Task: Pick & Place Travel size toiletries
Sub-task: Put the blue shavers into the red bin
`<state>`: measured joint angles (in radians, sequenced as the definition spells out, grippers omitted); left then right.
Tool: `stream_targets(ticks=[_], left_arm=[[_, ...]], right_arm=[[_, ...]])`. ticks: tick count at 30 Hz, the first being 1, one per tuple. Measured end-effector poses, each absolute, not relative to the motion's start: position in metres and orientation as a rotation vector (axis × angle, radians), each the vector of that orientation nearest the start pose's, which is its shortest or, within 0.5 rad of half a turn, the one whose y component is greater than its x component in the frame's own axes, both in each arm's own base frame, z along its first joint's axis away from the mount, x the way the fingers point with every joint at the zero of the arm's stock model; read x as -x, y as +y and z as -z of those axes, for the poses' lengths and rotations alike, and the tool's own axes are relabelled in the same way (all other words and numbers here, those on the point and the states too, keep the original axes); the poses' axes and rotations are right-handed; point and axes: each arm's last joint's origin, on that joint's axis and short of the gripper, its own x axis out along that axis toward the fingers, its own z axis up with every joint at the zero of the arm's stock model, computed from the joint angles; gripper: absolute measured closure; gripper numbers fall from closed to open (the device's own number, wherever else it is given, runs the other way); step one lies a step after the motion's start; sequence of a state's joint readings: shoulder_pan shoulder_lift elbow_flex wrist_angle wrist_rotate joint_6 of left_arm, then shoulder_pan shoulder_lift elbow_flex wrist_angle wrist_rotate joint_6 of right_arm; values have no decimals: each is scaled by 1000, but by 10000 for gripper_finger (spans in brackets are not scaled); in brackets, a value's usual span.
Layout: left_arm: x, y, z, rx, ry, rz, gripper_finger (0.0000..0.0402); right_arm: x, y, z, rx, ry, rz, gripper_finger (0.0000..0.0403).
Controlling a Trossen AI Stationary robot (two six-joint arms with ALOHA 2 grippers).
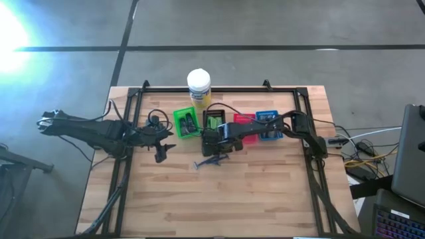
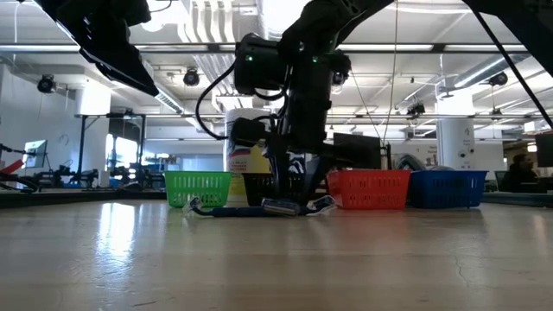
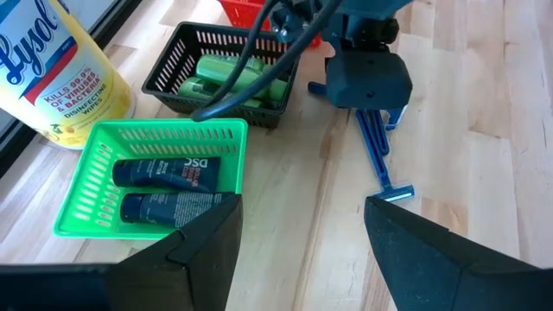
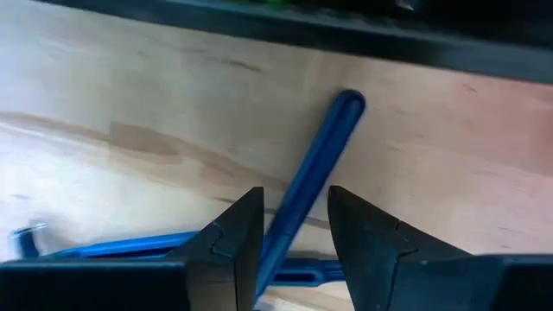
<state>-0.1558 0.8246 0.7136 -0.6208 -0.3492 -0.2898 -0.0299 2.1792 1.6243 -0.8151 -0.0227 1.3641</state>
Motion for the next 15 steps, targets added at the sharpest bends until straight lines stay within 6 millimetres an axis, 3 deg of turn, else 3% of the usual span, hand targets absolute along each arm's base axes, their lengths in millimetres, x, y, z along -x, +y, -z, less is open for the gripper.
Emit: stream_targets(ticks=[7,15], left_arm=[[-161,-15,-266,94,675,-285,154],[-162,-15,-267,98,661,-283,154]], right_arm=[[-427,-10,-142,-1157,1146,937,297],[-426,-10,-141,-1107,1169,912,363]])
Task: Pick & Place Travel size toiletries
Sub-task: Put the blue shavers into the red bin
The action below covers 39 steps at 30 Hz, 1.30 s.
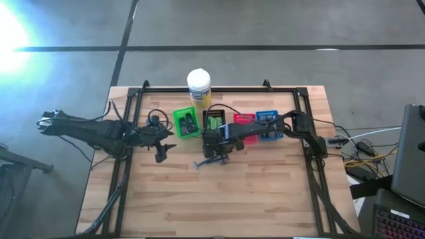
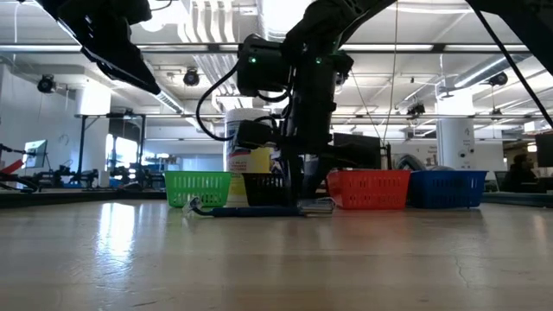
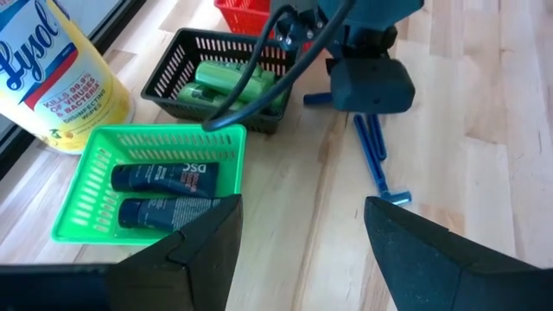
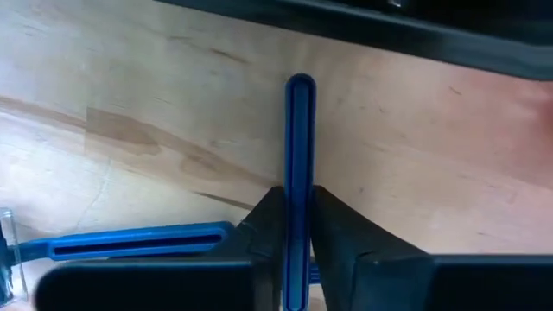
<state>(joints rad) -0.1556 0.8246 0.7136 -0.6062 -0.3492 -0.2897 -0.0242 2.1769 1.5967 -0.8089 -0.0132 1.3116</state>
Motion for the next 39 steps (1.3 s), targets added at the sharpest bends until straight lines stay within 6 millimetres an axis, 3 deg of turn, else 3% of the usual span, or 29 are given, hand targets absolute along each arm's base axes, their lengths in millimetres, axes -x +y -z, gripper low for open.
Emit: stream_targets(ticks=[6,14,19,23,30,36,39], left_arm=[[-163,-16,-269,102,644,-281,154],[-164,-16,-275,117,619,-281,154],[-165,-15,-289,131,576,-281,154],[-165,-15,-293,137,564,-279,154],[-166,-16,-292,168,570,-255,154],[-169,-17,-289,217,583,-269,154],[-170,-17,-289,236,582,-273,154]], right_arm=[[-425,-10,-151,-1113,1140,888,379],[-417,-5,-212,-1201,1009,815,373],[-391,-11,-245,-1158,935,972,373],[-370,-27,-257,-1066,912,1159,373],[-355,-72,-246,-990,985,1300,373],[-351,-104,-218,-942,1106,1331,373],[-348,-110,-203,-973,1171,1324,373]])
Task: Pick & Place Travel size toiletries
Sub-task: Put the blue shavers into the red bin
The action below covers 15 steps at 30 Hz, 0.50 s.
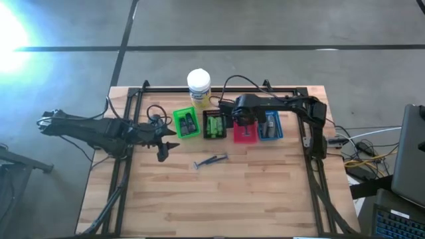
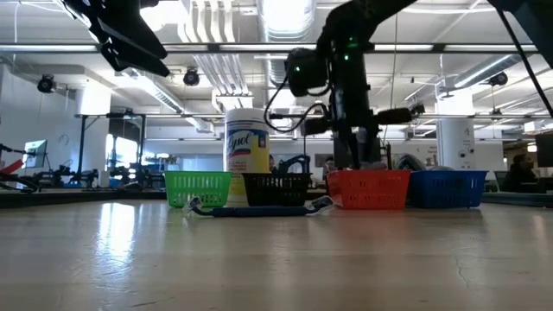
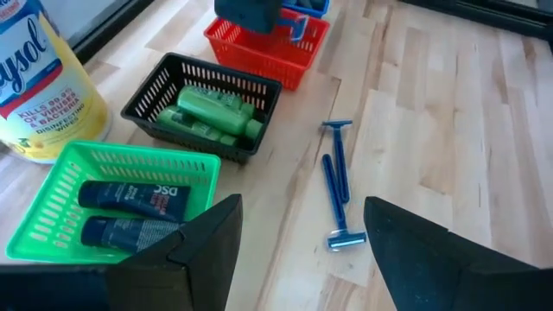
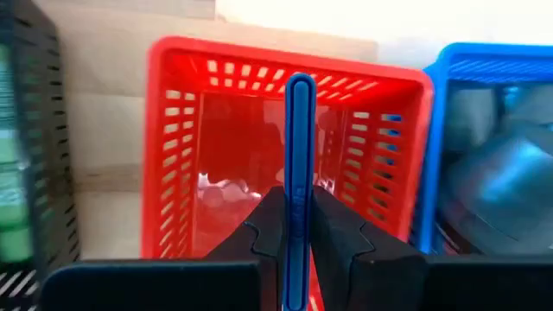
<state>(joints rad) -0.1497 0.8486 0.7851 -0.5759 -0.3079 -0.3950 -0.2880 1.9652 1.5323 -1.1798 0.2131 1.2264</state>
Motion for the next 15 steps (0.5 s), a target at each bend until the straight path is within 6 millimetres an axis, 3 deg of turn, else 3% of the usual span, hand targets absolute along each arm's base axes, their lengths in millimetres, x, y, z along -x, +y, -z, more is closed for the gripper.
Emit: stream_targets(ticks=[9,15], left_arm=[[-182,-17,-282,192,604,-309,154],[-202,-13,-275,211,592,-337,154]], right_arm=[[-337,-105,-174,-1044,1177,1368,346],[-332,-102,-170,-1010,1230,1331,308]])
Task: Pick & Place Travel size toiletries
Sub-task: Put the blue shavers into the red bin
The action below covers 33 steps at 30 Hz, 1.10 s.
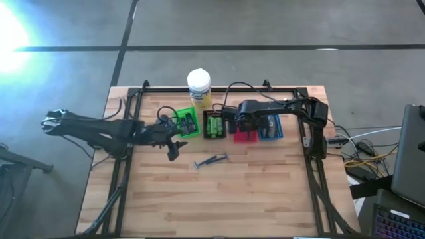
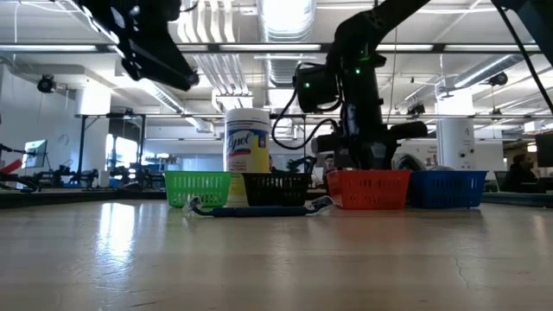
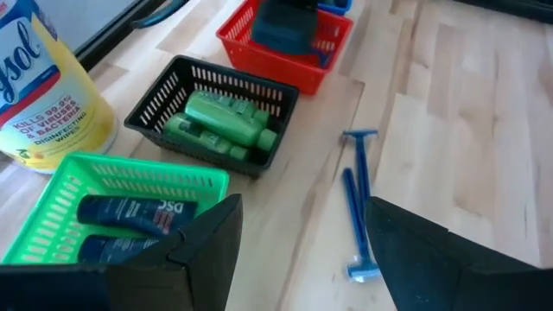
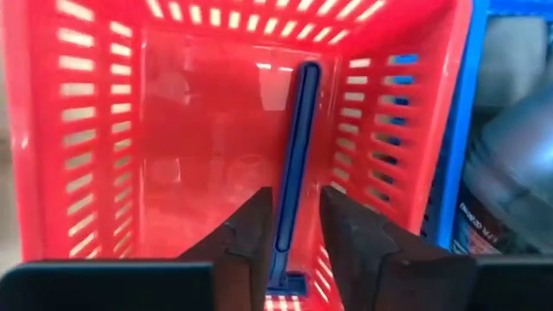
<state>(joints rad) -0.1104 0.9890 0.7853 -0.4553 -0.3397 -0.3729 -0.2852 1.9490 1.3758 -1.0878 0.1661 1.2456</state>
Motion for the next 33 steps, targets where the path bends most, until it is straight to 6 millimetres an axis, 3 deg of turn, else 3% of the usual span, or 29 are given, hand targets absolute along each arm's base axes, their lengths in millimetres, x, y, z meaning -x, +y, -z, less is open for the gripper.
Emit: stream_targets(ticks=[6,11,22,27,33], left_arm=[[-225,-3,-266,291,640,-290,154],[-247,1,-252,291,732,-267,154],[-307,-2,-210,158,987,-177,154],[-321,-8,-188,141,1066,-168,154],[-324,-21,-179,129,1089,-140,154]], right_arm=[[-332,-102,-183,-892,1260,1205,274],[-328,-96,-204,-801,1235,1103,257],[-318,-68,-254,-690,1035,1024,264],[-313,-59,-266,-664,988,1023,274],[-308,-49,-272,-612,988,1014,264]])
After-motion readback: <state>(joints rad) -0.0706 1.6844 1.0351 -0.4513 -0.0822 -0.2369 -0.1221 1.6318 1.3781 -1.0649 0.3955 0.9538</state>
